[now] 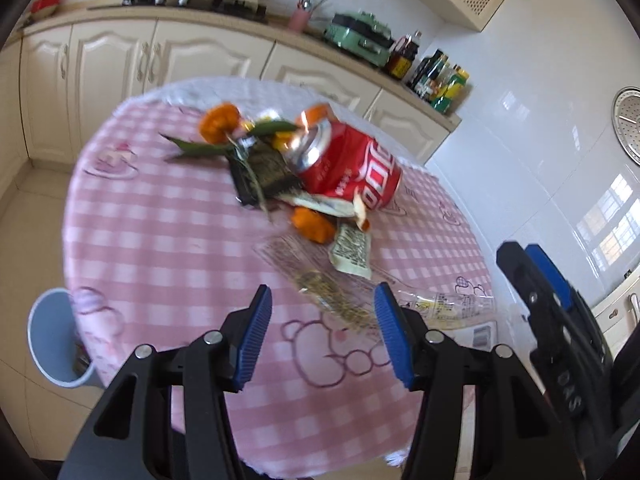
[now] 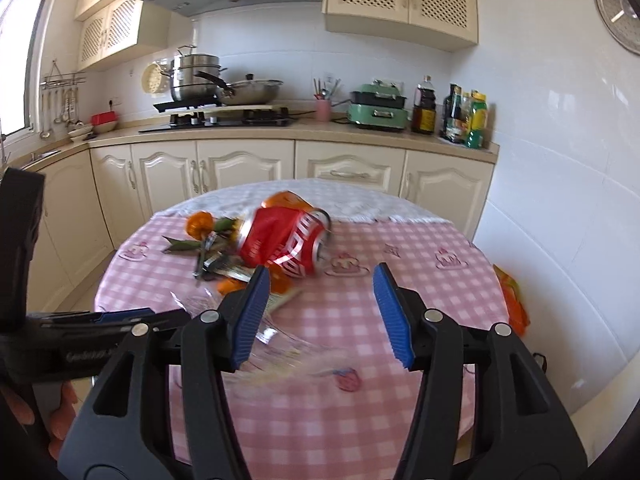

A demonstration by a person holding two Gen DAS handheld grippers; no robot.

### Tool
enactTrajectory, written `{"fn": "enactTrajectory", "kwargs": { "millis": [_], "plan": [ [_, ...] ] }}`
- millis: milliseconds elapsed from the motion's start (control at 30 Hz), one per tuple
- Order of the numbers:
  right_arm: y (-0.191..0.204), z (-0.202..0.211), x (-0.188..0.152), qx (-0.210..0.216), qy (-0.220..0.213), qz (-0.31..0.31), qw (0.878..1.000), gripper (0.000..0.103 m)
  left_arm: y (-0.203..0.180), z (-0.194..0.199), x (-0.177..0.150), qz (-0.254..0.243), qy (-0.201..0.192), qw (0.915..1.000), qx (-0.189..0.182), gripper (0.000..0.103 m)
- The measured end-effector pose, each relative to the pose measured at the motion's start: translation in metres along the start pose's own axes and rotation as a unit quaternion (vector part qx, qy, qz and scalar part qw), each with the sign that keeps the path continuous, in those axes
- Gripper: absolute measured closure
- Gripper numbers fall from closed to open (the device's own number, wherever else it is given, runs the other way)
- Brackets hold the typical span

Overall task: Collect trash
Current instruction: 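Move both open tools back toward the table, then grasp the clear printed packet with the left tool while the right tool grasps a small sauce sachet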

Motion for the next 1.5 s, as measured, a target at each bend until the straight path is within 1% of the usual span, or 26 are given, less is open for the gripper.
{"fn": "enactTrajectory", "kwargs": {
  "millis": [67,133,167,200,233,267,300,333,467,567,700,767,833,900,1033,1067,1100,1133,1167,1200,1233,1267,1300,1400,1433,1500],
  "plan": [
    [-0.007,-0.006,-0.006,0.001,0.009,-0.010,1.000,0.049,0.005,-0.011,-0.003,0.013,0.010,0.9999,0.001,0.051],
    [-0.009,-0.008,-0.010,0.003,0.015,-0.016,1.000,0.049,0.006,-0.025,-0.005,0.026,0.023,0.9993,-0.010,0.051],
    [-0.010,-0.012,-0.013,0.008,0.022,-0.020,1.000,0.049,0.006,-0.029,-0.006,0.028,0.024,0.9993,-0.012,0.053],
    [-0.011,-0.015,-0.015,0.014,0.028,-0.025,0.999,0.049,0.007,-0.031,-0.005,0.025,0.018,0.9995,-0.005,0.069],
    [-0.010,-0.017,-0.016,0.018,0.032,-0.029,0.999,0.049,0.010,-0.033,-0.005,0.018,0.019,0.9995,0.015,0.078],
    [-0.010,-0.019,-0.018,0.022,0.037,-0.032,0.999,0.049,0.010,-0.033,-0.005,0.014,0.021,0.9995,0.020,0.083],
    [-0.010,-0.021,-0.020,0.028,0.042,-0.037,0.998,0.049,0.009,-0.034,-0.005,0.011,0.022,0.9996,0.016,0.086],
    [-0.010,-0.022,-0.021,0.033,0.045,-0.040,0.998,0.049,0.009,-0.034,-0.006,0.010,0.022,0.9996,0.015,0.087],
    [-0.001,-0.023,-0.025,0.050,0.058,-0.048,0.996,0.048,0.012,-0.019,-0.005,-0.005,0.000,0.9994,0.034,0.097],
    [0.007,-0.026,-0.027,0.066,0.070,-0.050,0.994,0.048,0.017,0.004,0.000,-0.021,-0.020,0.9980,0.056,0.098],
    [0.030,-0.036,-0.034,0.099,0.102,-0.050,0.989,0.048,0.020,0.042,0.011,-0.065,-0.064,0.9881,0.123,0.099],
    [0.042,-0.043,-0.036,0.101,0.113,-0.040,0.988,0.048,0.023,0.057,0.014,-0.077,-0.081,0.9835,0.143,0.099],
    [0.055,-0.052,-0.038,0.101,0.126,-0.027,0.986,0.048,0.026,0.066,0.016,-0.080,-0.090,0.9808,0.153,0.099],
    [0.069,-0.062,-0.041,0.097,0.143,-0.012,0.985,0.047,0.030,0.074,0.015,-0.075,-0.094,0.9810,0.152,0.100],
    [0.089,-0.081,-0.045,0.095,0.172,0.013,0.980,0.045,0.033,0.081,0.007,-0.065,-0.087,0.9856,0.129,0.100],
    [0.093,-0.085,-0.046,0.093,0.177,0.018,0.980,0.044,0.034,0.081,0.005,-0.060,-0.083,0.9873,0.121,0.100],
    [0.096,-0.089,-0.049,0.089,0.185,0.024,0.978,0.044,0.034,0.080,0.002,-0.046,-0.078,0.9913,0.096,0.100],
    [0.097,-0.093,-0.052,0.088,0.191,0.027,0.977,0.044,0.036,0.081,0.002,-0.041,-0.079,0.9918,0.092,0.100],
    [0.098,-0.094,-0.052,0.087,0.191,0.027,0.977,0.046,0.037,0.082,0.002,-0.045,-0.082,0.9904,0.102,0.100],
    [0.098,-0.094,-0.052,0.084,0.192,0.032,0.977,0.050,0.041,0.087,0.003,-0.054,-0.092,0.9858,0.130,0.100],
    [0.096,-0.095,-0.053,0.079,0.190,0.037,0.978,0.059,0.044,0.091,0.004,-0.059,-0.099,0.9823,0.148,0.100],
    [0.096,-0.094,-0.053,0.076,0.188,0.040,0.978,0.067,0.045,0.093,0.005,-0.060,-0.102,0.9814,0.151,0.100],
    [0.095,-0.093,-0.054,0.077,0.186,0.040,0.979,0.067,0.046,0.096,0.007,-0.054,-0.106,0.9821,0.146,0.100],
    [0.091,-0.086,-0.054,0.092,0.175,0.026,0.980,0.073,0.049,0.102,0.010,-0.056,-0.118,0.9794,0.154,0.100],
    [0.089,-0.082,-0.054,0.096,0.170,0.019,0.981,0.076,0.049,0.104,0.011,-0.055,-0.120,0.9797,0.151,0.100],
    [0.085,-0.074,-0.052,0.104,0.160,0.007,0.982,0.076,0.050,0.106,0.015,-0.055,-0.124,0.9796,0.148,0.100]
  ]
}}
Point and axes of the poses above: each gripper's, at about its wrist camera, not at the fingertips, and z roughly against the way its jaws point, y to its left, x to its top, the point moved 10 cm from there along -z, roughly the way its jaws point, and after that the axes turned 13 degrees about -x, right-handed, at the moved point
